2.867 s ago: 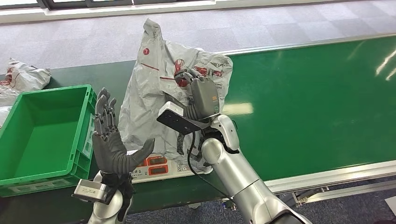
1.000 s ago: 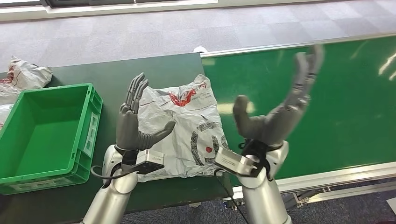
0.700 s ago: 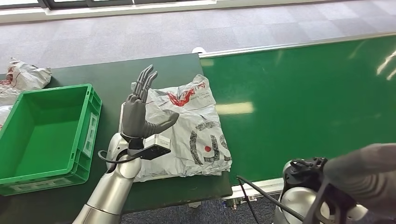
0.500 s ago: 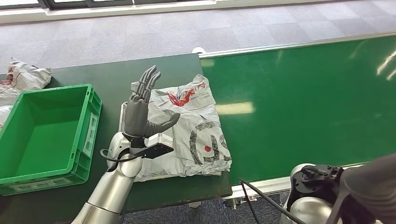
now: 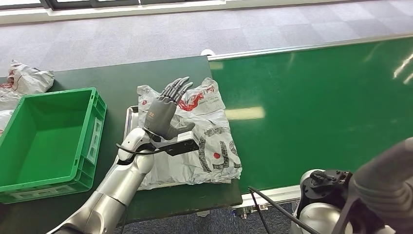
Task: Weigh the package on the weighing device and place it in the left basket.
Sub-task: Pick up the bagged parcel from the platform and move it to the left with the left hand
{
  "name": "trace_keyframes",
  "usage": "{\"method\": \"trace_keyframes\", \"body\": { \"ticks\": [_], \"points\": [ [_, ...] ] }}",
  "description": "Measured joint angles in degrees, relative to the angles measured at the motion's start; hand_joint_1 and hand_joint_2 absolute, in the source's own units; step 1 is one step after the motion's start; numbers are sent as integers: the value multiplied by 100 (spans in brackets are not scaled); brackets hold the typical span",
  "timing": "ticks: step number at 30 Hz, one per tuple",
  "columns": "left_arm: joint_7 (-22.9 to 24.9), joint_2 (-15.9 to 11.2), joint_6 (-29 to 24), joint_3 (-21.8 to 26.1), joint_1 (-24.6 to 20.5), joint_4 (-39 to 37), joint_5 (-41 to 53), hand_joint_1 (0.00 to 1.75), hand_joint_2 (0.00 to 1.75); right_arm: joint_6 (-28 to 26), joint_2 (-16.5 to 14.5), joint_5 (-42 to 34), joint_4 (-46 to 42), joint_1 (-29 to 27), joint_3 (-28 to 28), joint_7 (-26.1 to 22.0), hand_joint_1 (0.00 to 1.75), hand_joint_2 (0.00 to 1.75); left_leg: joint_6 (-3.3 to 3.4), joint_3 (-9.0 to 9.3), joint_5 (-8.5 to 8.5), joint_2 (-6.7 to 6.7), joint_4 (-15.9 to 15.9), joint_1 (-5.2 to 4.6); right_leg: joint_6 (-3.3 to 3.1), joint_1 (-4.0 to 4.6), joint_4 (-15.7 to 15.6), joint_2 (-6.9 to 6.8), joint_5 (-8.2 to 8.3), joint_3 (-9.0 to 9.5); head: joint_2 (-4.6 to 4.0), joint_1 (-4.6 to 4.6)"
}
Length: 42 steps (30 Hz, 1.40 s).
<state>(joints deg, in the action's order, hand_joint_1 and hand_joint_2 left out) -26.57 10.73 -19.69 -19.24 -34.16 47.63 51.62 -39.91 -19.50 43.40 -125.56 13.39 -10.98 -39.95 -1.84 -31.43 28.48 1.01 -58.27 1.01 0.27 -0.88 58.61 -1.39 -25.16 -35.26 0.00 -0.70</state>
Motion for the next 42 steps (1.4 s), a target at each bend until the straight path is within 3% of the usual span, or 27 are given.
{"method": "trace_keyframes", "body": {
  "ticks": [3,8,17,18,21,22,28,37,42],
  "points": [
    [-11,-1,327,-94,-153,-330,140,0,175,2,0,59,89,13,-14,0,0,175,0,-1,0,-1,0,0,0,0,0,-2,0,1,0,-1],
    [-436,-85,2636,-359,-504,-1216,208,0,175,4,-2,84,348,48,-49,0,0,175,-1,0,-2,12,0,0,-2,0,1,8,6,-2,0,-1],
    [-593,-125,2975,-483,-911,-2040,158,5,175,6,-2,98,482,57,-49,0,0,175,-3,-2,-6,7,1,1,-1,0,1,8,8,-3,0,0],
    [-597,-126,2995,-498,-933,-2078,158,27,175,6,-2,98,487,58,-49,0,0,175,-3,-2,-6,7,1,1,-1,0,1,8,8,-3,0,0],
    [-638,-128,3064,-511,-975,-2169,148,152,175,6,-2,98,502,58,-49,0,0,175,-3,-2,-6,7,1,0,-1,0,1,8,8,-3,0,0],
    [-665,-131,3107,-513,-984,-2194,135,174,175,6,-2,97,504,59,-49,0,0,175,-3,-2,-6,7,1,0,-1,0,1,8,8,-3,0,0],
    [-870,-163,3452,-520,-1027,-2304,3,175,175,6,-2,79,509,58,-48,0,0,175,-3,-1,-8,6,1,1,-2,0,1,7,10,-2,0,0],
    [-914,-189,3458,-520,-1081,-2345,-141,175,175,6,-2,94,509,56,-38,0,0,175,-3,0,-8,7,1,0,-3,0,1,8,10,-2,0,0],
    [-1268,-224,3546,-518,-1065,-2285,-646,175,175,6,-2,97,521,53,-34,0,0,175,-3,-2,-9,6,1,1,-3,1,2,7,11,-2,0,0]
  ]
}}
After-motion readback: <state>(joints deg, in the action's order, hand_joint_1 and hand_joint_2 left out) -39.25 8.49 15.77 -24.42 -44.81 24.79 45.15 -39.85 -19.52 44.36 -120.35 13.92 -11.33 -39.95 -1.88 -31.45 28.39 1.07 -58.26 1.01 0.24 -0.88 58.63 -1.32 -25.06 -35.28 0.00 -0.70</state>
